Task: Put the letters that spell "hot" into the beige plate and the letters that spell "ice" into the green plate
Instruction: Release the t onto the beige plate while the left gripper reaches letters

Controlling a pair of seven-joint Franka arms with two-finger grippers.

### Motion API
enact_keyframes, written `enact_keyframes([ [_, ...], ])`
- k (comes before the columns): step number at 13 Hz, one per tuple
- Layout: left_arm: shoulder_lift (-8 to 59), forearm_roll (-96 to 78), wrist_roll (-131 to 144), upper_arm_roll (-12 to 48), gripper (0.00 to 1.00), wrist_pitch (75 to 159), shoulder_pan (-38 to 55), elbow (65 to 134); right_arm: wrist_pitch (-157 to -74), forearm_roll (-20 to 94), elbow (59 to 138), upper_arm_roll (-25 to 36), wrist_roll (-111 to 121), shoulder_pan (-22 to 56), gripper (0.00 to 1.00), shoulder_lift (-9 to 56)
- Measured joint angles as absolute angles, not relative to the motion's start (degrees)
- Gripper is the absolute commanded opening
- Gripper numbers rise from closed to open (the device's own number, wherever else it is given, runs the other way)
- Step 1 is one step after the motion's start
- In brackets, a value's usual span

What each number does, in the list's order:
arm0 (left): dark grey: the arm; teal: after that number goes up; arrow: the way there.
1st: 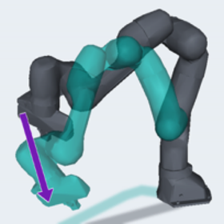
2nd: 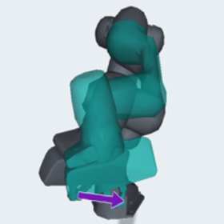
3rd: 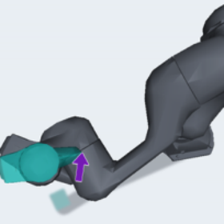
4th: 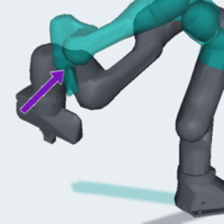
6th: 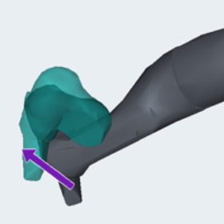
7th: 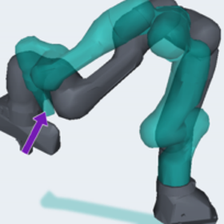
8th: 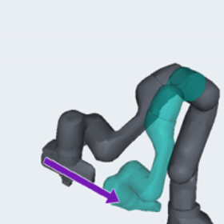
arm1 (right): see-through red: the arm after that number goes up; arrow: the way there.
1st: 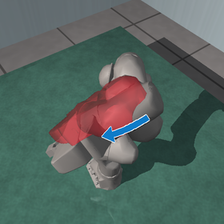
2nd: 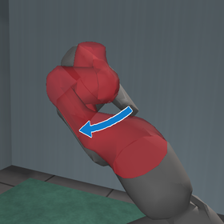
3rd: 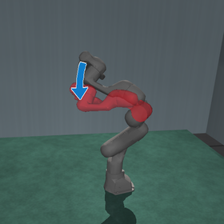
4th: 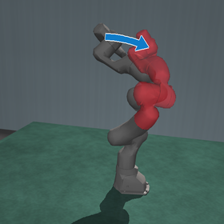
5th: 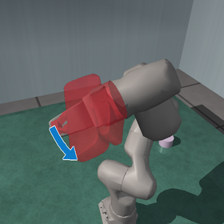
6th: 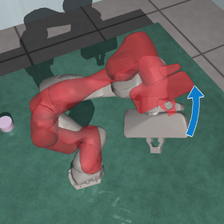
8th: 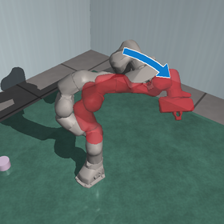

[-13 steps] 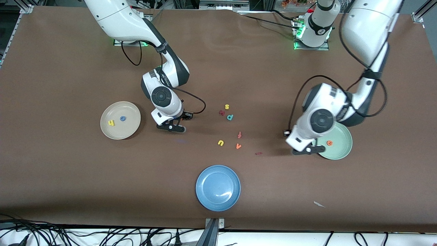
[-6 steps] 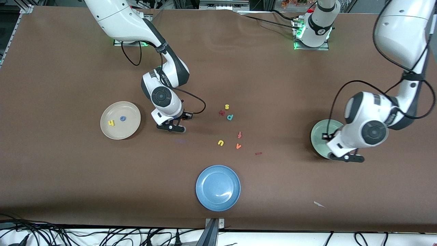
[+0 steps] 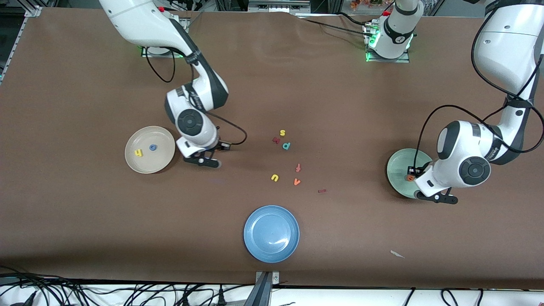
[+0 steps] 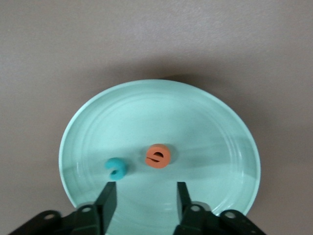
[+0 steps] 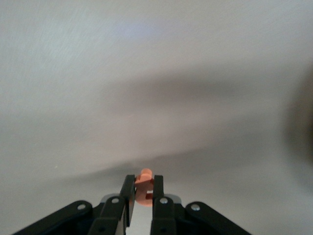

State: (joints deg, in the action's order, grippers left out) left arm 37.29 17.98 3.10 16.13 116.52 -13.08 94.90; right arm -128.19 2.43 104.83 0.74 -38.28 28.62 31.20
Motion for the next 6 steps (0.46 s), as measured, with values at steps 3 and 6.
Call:
enact_keyframes([
  [3, 37.18, 17.21, 8.20, 17.10, 1.00, 116.68, -12.61, 93.48, -119.98, 2.33, 104.98, 6.12, -34.50, 28.56, 0.10, 27.46],
  [6, 37.20, 15.38, 19.41, 17.87, 1.00, 116.70, -8.57, 92.42, -118.30, 2.32, 106.97, 11.50, -26.00, 28.48, 0.11, 27.13],
])
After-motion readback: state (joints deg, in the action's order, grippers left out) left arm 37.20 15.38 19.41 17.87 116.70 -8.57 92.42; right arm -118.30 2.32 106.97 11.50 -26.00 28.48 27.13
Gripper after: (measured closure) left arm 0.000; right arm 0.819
